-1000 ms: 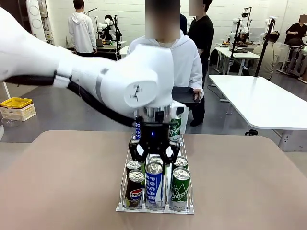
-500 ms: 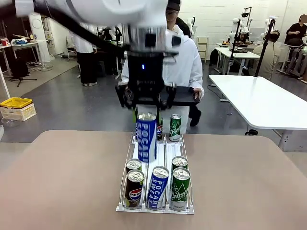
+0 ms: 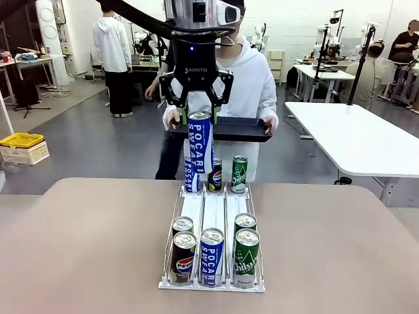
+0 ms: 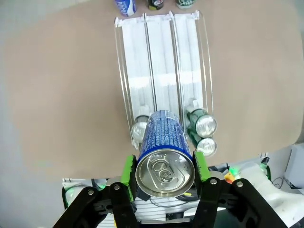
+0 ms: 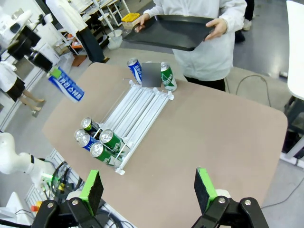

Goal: Retrieve and hand over the desired beverage to the person.
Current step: Pick up a can of the same type that the person held from the Automatic Can Dispenser, then place the picked can on the Handle tray extended by the person.

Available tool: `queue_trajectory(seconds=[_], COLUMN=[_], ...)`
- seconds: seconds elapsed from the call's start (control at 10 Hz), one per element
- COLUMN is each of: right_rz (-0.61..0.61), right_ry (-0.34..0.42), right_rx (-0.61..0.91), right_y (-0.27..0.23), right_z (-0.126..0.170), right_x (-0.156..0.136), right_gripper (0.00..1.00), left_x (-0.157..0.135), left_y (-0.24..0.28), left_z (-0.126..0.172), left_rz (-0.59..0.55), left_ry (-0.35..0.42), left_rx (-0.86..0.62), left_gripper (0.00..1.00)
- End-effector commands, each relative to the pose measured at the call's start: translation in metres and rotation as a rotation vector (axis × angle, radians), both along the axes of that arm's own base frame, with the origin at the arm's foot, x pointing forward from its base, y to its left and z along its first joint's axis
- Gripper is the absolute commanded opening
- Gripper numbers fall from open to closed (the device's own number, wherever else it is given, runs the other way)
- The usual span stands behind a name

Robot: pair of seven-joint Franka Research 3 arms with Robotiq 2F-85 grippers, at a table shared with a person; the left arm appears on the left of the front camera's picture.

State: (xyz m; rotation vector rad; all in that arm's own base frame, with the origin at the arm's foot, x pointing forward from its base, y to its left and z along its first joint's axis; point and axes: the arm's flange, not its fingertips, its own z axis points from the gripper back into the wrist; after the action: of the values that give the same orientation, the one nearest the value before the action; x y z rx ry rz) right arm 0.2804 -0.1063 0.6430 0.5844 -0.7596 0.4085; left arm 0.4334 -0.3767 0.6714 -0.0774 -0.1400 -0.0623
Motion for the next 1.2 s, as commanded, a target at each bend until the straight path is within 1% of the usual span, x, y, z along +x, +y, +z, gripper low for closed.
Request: queue_trajectory(seconds=[0.0, 0.1, 0.2, 1.1], right_rz=[0.015, 0.015, 0.015, 0.015], right_ry=[-0.006, -0.006, -0.006, -0.006], right_rx=[0.007, 0.007, 0.007, 0.007], right_y=[0.0, 0.0, 0.0, 0.0], right_z=[-0.001, -0.001, -0.001, -0.001], right_x=[0.001, 0.001, 0.001, 0.001], right_gripper=[1.0, 1.0, 1.0, 1.0], left_x=[0.017, 0.02, 0.015, 0.015], left_y=[-0.006, -0.006, 0.001, 0.001], left_z=[0.011, 0.011, -0.002, -0.002], left_rz=[-0.04, -0.042, -0.01, -0.01], left_ry=[-0.031, -0.036, 0.002, 0.002], left_rx=[-0.007, -0.022, -0.011, -0.011], left_gripper=[0.0, 0.0, 0.0, 0.0])
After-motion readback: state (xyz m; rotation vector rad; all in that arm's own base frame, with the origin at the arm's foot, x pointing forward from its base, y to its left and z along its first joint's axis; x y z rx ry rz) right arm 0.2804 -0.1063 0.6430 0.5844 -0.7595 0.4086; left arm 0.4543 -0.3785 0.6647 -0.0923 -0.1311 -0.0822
